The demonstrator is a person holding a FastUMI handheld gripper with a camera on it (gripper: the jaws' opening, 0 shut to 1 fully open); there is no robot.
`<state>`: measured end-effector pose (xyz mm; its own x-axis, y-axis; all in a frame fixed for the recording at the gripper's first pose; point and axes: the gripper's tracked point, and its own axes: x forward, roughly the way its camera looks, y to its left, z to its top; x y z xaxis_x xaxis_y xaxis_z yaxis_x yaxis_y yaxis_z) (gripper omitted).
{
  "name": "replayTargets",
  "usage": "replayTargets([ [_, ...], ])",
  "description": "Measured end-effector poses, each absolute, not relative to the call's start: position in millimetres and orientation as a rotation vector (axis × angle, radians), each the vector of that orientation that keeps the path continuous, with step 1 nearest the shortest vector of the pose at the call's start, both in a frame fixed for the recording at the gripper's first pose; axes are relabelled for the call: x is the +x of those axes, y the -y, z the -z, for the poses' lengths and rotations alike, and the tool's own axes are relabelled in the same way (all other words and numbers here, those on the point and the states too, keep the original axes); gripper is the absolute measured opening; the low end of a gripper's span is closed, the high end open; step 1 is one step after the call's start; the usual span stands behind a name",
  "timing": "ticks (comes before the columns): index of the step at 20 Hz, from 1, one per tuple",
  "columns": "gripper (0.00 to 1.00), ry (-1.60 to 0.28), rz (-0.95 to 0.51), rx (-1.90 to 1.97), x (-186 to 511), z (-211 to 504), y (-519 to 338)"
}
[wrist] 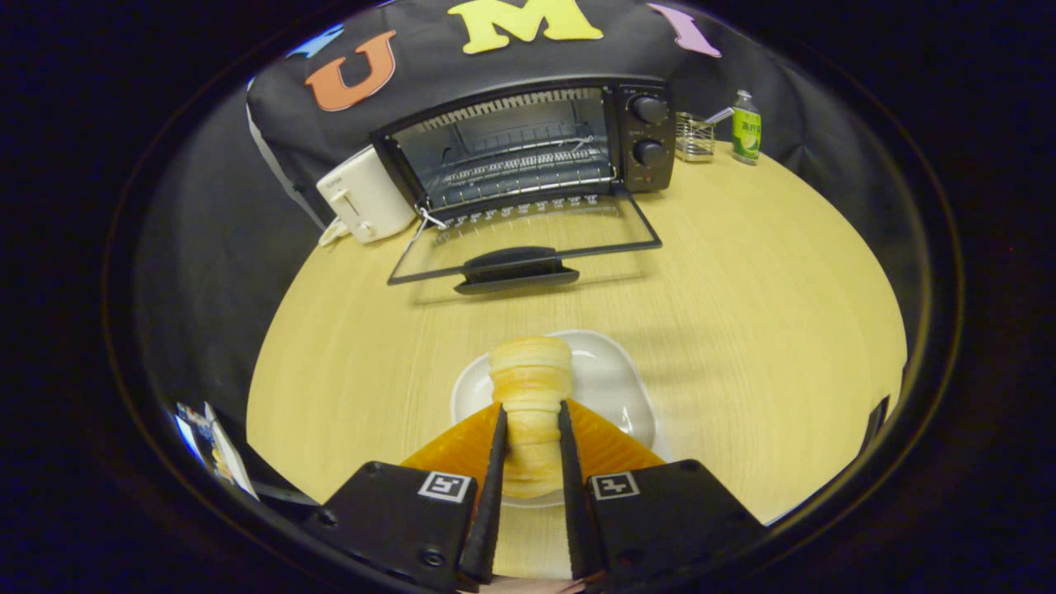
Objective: Open the toaster oven, put the food inside, and close the toaster oven door.
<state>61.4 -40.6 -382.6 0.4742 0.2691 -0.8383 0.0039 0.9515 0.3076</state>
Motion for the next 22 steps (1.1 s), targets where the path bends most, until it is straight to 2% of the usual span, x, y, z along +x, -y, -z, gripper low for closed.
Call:
replayTargets([
  [7,0.39,-0.897,-0.144,0.474,149.3,316.6,36.5],
  [14,0.39,-0.848,-0.044,0.627,257.3,335.5,37.3],
  [22,0.39,-0.775,0.101,0.767,336.1,368.6,49.0],
])
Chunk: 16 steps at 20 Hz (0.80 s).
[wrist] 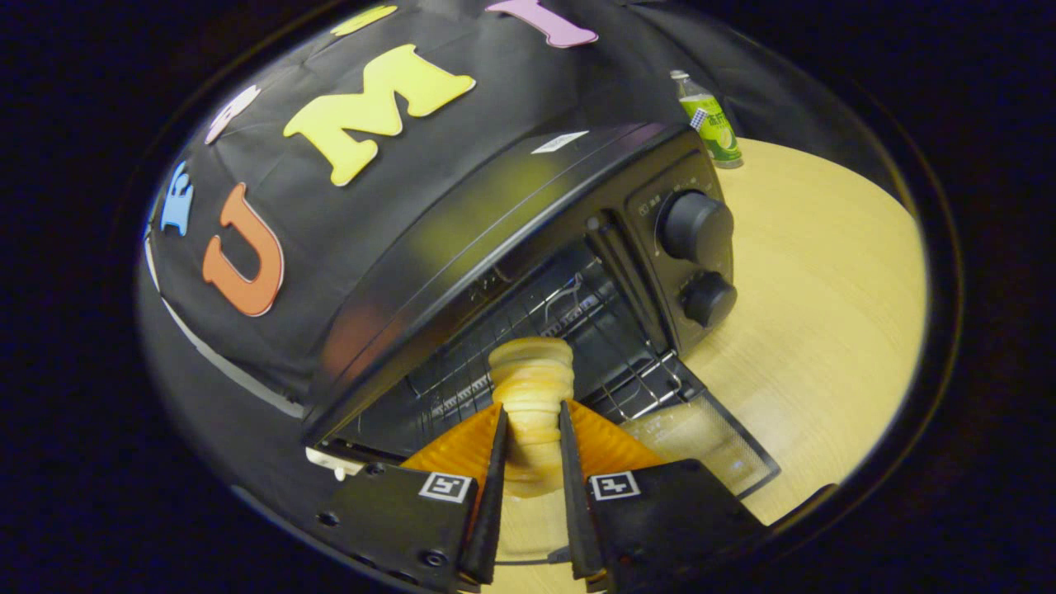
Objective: Open the toaster oven, put the food inside, and close the toaster oven door.
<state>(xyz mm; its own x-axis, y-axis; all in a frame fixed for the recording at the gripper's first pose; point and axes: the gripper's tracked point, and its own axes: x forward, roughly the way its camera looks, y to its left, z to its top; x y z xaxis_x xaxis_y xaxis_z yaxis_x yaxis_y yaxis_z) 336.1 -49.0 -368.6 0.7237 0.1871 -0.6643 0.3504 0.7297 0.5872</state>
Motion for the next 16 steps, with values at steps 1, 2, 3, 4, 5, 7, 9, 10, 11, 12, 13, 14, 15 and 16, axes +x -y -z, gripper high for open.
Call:
replayTargets([
  [1,0.39,-0.751,0.119,0.756,342.4,369.0,53.4],
  [2,0.39,-0.735,0.133,0.741,349.6,371.0,56.3],
  [3,0.39,-0.721,0.133,0.731,354.9,372.4,56.5],
  [4,0.39,-0.708,0.133,0.714,360.7,374.2,57.1],
  [5,0.39,-0.697,0.138,0.698,365.8,377.4,58.5],
  [7,0.44,-0.699,0.128,0.69,371.0,383.8,55.8],
  [9,0.54,-0.707,0.118,0.688,370.6,386.5,52.7],
  [10,0.61,-0.707,0.114,0.684,368.5,382.6,53.4],
  [11,0.67,-0.703,0.108,0.684,367.9,382.4,51.1],
  [12,0.74,-0.7,0.104,0.676,365.5,379.3,50.6],
  [13,0.81,-0.694,0.098,0.657,360.9,374.2,50.6],
  [14,0.88,-0.691,0.091,0.629,356.7,370.8,50.1],
  [15,0.95,-0.687,0.082,0.6,352.3,367.4,49.1],
  [16,0.95,-0.678,0.072,0.576,346.5,361.9,48.7],
])
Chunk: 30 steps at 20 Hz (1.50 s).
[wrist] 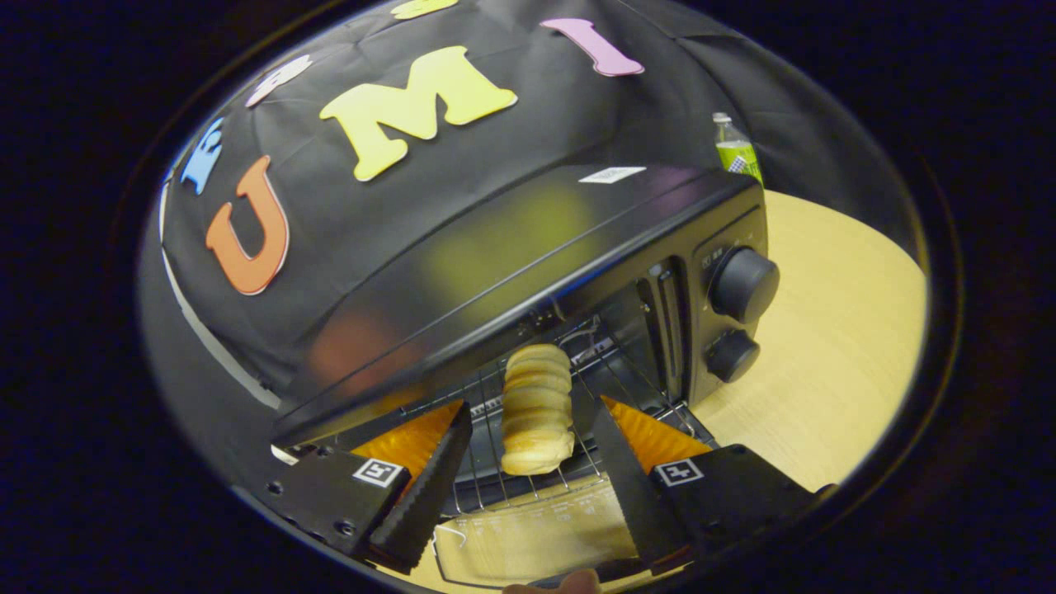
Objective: Open the toaster oven, put the food inside, and close the toaster oven door.
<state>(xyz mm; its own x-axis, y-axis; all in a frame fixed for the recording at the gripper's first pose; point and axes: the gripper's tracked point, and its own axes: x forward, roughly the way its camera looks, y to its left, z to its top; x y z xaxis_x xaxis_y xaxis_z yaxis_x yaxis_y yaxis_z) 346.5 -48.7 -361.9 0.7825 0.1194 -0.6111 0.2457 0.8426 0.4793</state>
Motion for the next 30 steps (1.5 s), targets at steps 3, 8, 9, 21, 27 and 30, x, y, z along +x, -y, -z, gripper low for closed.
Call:
replayTargets([
  [3,0.96,-0.696,0.03,0.543,315.9,350.2,41.0],
  [8,0.98,-0.715,-0.065,0.403,246.7,330.6,33.1],
  [9,0.98,-0.718,-0.085,0.368,231.5,329.2,30.7],
  [21,1.0,-0.853,-0.149,0.178,138.6,409.7,31.1],
  [27,1.0,-0.907,-0.095,0.133,156.5,441.8,36.2],
  [30,1.0,-0.894,-0.081,0.098,167.1,443.8,35.7],
])
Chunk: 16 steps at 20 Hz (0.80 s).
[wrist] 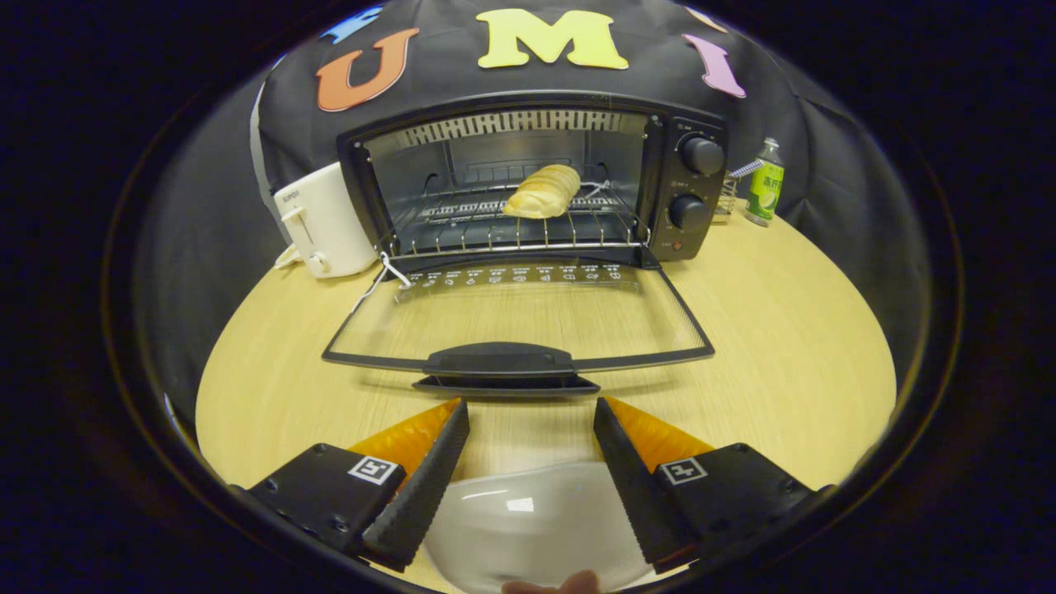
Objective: Open the toaster oven, put the food inside, and close the toaster oven door.
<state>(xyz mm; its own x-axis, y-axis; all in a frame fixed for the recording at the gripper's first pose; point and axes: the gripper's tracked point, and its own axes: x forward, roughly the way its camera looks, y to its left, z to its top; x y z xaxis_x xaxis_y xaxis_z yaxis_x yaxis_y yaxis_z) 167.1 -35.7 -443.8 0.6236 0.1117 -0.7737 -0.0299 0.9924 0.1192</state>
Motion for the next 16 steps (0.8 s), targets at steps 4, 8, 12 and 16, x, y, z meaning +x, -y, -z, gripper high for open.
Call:
replayTargets([
  [4,1.0,-0.925,-0.08,0.063,168.2,450.1,32.4],
  [8,1.0,-0.896,-0.092,0.09,173.0,435.5,34.4],
  [12,0.99,-0.802,-0.102,0.138,180.7,398.9,35.5],
  [16,1.0,-0.7,-0.101,0.163,203.6,365.8,37.7],
])
